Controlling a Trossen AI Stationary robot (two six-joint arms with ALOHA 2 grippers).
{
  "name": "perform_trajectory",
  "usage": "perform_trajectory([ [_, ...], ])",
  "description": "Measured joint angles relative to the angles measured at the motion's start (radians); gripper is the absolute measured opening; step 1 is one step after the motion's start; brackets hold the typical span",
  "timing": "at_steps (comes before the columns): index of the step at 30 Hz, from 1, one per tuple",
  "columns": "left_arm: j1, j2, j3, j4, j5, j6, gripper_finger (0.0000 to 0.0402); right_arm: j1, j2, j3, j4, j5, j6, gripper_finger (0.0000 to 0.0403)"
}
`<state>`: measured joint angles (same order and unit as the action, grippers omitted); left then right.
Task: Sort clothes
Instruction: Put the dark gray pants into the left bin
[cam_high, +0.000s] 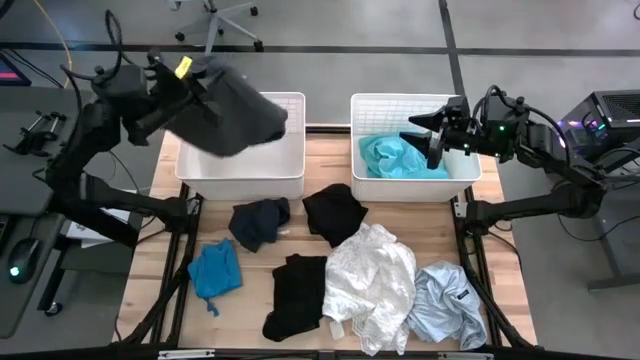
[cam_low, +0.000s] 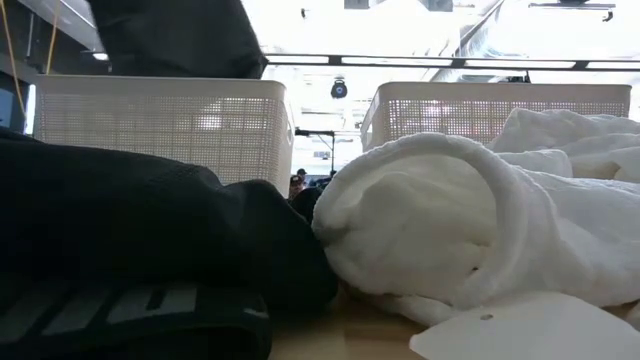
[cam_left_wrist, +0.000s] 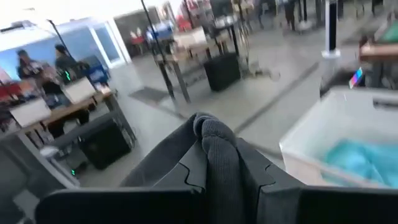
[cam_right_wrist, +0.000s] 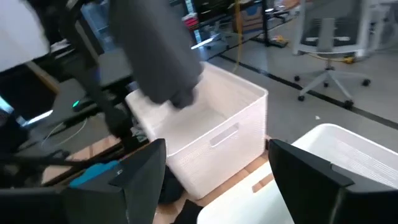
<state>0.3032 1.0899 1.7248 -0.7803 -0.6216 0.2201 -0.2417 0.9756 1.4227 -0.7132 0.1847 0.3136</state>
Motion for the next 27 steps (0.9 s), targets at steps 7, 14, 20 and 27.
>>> perform_trajectory([
  [7,0.131,0.075,-0.047,-0.274,0.238,-0.096,0.0024,0.000,0.016,0.000,0.045,0.105,0.059,0.0268],
  [14,0.250,0.233,-0.191,-0.316,0.399,-0.096,0.0036,0.000,0.061,0.000,0.118,0.103,0.084,0.0268],
  [20,0.354,0.400,-0.224,-0.328,0.448,-0.092,0.0128,0.002,0.098,0.000,0.119,0.081,0.134,0.0268],
  [27,0.439,0.473,-0.164,-0.329,0.539,-0.149,0.0218,0.051,0.123,0.000,0.115,0.070,0.142,0.0268],
])
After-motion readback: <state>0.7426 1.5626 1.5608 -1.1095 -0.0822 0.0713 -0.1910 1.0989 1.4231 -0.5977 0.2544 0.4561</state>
